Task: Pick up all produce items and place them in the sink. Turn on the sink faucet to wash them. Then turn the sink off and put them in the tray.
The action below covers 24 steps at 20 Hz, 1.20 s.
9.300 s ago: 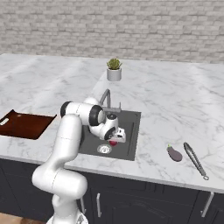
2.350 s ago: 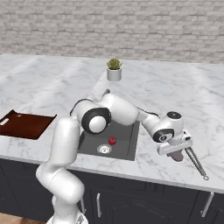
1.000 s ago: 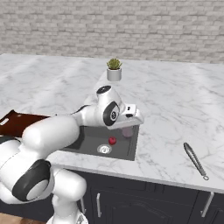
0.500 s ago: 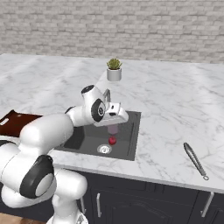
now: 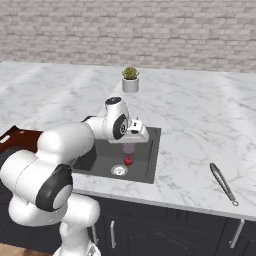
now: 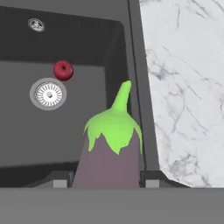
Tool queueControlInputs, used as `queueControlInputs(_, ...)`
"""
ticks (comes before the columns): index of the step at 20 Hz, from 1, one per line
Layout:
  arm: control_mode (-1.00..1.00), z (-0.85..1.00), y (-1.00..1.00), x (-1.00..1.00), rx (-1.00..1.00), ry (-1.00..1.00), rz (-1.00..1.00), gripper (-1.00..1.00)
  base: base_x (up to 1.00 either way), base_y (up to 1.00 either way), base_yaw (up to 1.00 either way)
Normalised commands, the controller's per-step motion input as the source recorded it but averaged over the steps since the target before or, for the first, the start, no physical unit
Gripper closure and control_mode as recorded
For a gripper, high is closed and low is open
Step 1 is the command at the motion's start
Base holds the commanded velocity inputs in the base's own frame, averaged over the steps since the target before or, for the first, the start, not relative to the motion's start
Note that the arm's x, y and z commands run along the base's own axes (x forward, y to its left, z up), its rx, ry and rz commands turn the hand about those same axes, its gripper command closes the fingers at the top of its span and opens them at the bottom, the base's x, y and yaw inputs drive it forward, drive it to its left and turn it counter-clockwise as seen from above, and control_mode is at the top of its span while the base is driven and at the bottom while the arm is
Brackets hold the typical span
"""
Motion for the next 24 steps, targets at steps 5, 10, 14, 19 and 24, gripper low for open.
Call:
queueControlInputs(5,-1.0,-0.44,0.08,0.31,0.12,0.0,0.1,1.0,0.0,0.0,0.0)
queueControlInputs(10,-1.0,-0.44,0.09,0.35,0.09,0.0,0.09,1.0,0.0,0.0,0.0)
queueControlInputs(14,-1.0,-0.29,0.0,0.17,0.01,0.03,0.05,1.0,0.0,0.0,0.0)
queueControlInputs(19,-1.0,-0.34,0.07,0.34,0.02,0.02,0.02,1.0,0.0,0.0,0.0)
queueControlInputs(24,-1.0,-0.37,0.14,0.38,0.02,0.0,0.01,1.0,0.0,0.0,0.0)
